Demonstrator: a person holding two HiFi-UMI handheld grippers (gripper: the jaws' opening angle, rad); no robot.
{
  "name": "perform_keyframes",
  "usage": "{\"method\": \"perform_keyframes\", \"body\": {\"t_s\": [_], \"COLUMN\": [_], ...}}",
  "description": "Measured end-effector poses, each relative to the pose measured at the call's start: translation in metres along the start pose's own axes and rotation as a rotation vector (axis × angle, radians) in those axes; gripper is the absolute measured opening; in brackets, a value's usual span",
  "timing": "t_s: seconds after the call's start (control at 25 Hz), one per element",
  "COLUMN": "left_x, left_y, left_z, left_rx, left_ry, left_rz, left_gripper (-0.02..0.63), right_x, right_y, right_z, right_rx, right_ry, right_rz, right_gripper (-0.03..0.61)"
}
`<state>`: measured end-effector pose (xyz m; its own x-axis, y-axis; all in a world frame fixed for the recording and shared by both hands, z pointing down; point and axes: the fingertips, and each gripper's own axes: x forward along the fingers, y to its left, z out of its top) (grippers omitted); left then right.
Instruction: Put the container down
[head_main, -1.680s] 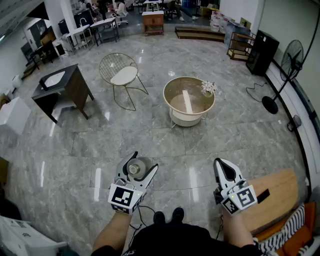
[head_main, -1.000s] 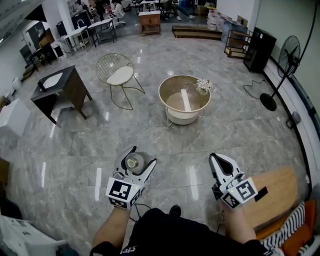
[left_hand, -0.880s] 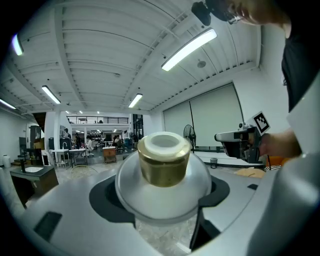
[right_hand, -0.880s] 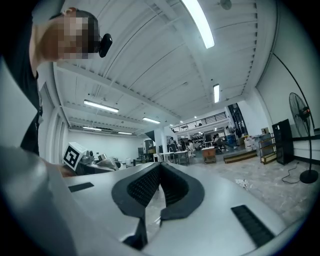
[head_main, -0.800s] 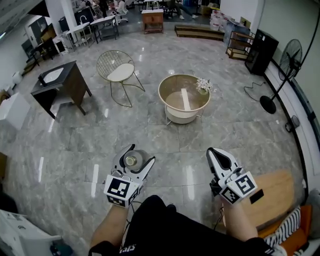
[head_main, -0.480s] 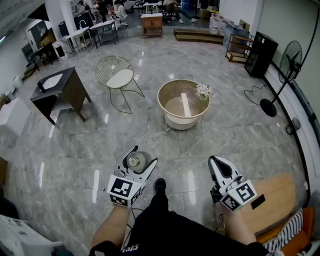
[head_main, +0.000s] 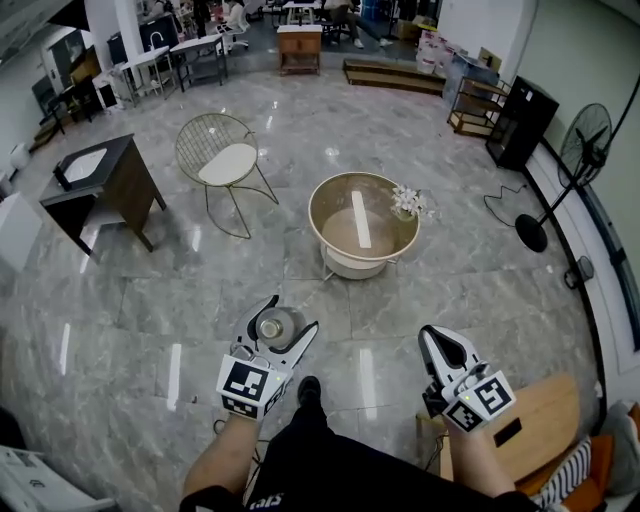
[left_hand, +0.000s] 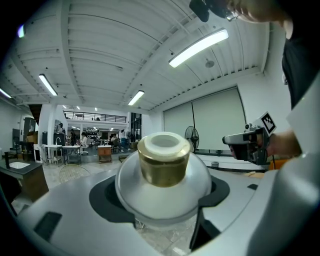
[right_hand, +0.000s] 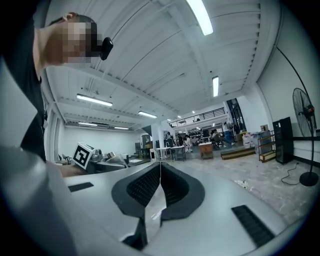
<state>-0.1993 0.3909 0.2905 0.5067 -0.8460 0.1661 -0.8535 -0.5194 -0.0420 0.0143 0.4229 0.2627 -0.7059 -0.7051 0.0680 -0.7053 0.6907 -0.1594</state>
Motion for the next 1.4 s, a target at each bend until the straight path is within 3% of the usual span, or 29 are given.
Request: {"method": "perform_keyframes", "body": {"t_s": [0.36, 0.6, 1.08, 1.4], "left_x": [0.091, 0.120, 0.175, 0.250], "left_y": [0.107, 0.159, 0.192, 0.175], "left_z": [0.011, 0.007, 0.002, -0.001], "left_rx": [0.007, -0.002, -0.013, -0.013], "left_ry": [0.002, 0.009, 0.025, 0.046], "left_rz": [-0.062, -0.076, -0.084, -0.054], "left_gripper": [0.341, 0.342, 0.342, 0.341], "right_x": [0.113, 0.169, 0.236, 0.248], "right_y": [-0.057, -0.071, -0.110, -0.192], "right_z": [0.028, 0.028, 0.034, 0.036], "right_rx": [0.031, 0.016, 0.025, 0.063], "right_ry": [-0.073, -0.052, -0.047, -0.073], "right_rz": [-0.098, -0.115, -0.071, -0.032], "right_gripper": [0.017, 0.017, 0.017, 0.017]}}
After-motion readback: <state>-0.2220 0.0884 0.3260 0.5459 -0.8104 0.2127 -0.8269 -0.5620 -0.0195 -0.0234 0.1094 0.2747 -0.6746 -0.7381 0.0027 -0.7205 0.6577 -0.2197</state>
